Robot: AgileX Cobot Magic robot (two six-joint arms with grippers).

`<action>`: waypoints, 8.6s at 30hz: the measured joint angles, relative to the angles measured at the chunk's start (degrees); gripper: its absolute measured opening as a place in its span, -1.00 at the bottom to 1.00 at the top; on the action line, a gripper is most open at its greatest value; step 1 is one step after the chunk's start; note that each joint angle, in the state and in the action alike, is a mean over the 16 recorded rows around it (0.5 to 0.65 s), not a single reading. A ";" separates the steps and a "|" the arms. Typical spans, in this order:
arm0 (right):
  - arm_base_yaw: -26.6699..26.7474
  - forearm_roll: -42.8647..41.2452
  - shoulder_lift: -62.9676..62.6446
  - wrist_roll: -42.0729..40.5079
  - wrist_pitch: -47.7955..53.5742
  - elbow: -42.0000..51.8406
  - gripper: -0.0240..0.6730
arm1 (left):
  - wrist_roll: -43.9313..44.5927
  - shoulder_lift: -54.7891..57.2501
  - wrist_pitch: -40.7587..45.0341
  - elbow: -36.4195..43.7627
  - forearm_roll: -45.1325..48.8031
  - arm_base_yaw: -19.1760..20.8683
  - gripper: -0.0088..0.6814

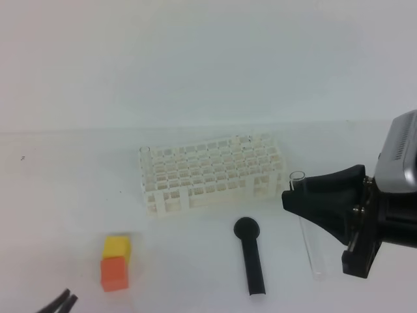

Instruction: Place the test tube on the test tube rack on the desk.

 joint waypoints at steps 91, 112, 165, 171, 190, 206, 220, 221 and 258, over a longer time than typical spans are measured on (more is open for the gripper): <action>3.78 -30.19 0.00 15.16 -27.14 0.08 -0.57 | 0.21 -8.08 48.20 0.20 -63.56 0.10 -0.98; 15.27 -94.75 21.20 102.15 -72.70 -13.57 -0.57 | 0.21 -8.08 48.18 1.28 -63.18 0.13 -0.98; 20.48 -105.07 55.31 112.00 -80.25 -40.04 -0.50 | 0.21 -8.08 48.09 1.16 -63.20 0.13 -0.98; 20.48 -104.88 55.34 112.01 -80.25 -40.04 -0.40 | 0.21 -8.08 48.09 1.04 -63.23 0.13 -0.98; 20.48 -105.40 51.74 109.21 -71.36 -40.04 -0.55 | 0.21 -8.08 48.04 0.80 -63.30 0.13 -0.98; 14.32 -107.94 24.40 97.01 -49.41 -28.07 -0.93 | 0.21 -8.08 47.93 1.40 -63.11 0.13 -0.98; 0.37 -107.80 -7.97 94.45 -42.23 -5.44 -0.94 | 0.21 -8.08 47.93 1.28 -63.12 0.13 -0.98; -0.19 -107.80 -10.12 94.37 -41.49 -4.17 -0.94 | 0.21 -8.08 47.93 1.28 -63.12 0.13 -0.98; -9.96 -66.70 -36.08 65.51 -39.89 13.62 -0.94 | 0.25 -8.08 47.88 1.40 -63.09 0.13 -0.98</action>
